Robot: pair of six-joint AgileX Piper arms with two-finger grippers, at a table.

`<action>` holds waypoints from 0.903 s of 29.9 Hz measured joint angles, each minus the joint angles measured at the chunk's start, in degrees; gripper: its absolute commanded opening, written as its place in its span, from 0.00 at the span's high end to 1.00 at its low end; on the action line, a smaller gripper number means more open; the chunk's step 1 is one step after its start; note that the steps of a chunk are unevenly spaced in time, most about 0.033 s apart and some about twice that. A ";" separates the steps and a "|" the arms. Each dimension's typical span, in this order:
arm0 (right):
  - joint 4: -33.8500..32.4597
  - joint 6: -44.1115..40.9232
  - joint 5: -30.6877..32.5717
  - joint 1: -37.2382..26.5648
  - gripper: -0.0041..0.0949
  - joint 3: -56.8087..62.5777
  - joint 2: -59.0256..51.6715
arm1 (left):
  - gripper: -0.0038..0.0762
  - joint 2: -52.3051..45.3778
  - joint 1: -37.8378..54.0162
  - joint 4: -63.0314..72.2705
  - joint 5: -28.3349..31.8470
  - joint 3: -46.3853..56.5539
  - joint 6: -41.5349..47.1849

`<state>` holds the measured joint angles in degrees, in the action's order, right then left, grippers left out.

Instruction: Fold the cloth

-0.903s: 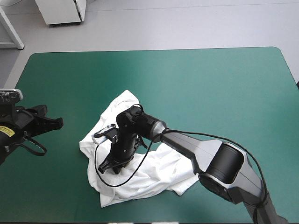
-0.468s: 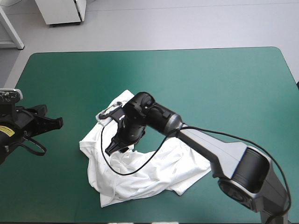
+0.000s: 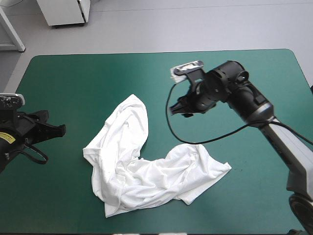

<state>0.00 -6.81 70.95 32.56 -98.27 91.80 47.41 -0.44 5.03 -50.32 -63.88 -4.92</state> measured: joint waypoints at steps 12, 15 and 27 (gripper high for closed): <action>2.15 -0.30 0.50 -5.96 0.46 14.34 -13.55 | 0.91 12.20 0.00 -1.38 -9.63 -0.06 -4.78; 2.78 -0.61 0.50 -5.96 0.46 14.73 -14.53 | 0.80 16.17 0.00 1.47 -14.22 -1.02 -7.00; 2.24 0.41 0.50 -5.96 0.49 14.75 -14.59 | 0.52 29.65 0.00 6.60 -14.97 -1.66 -8.87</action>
<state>2.24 -6.40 71.45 26.60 -83.53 77.20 77.06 -0.44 11.63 -65.29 -65.53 -13.79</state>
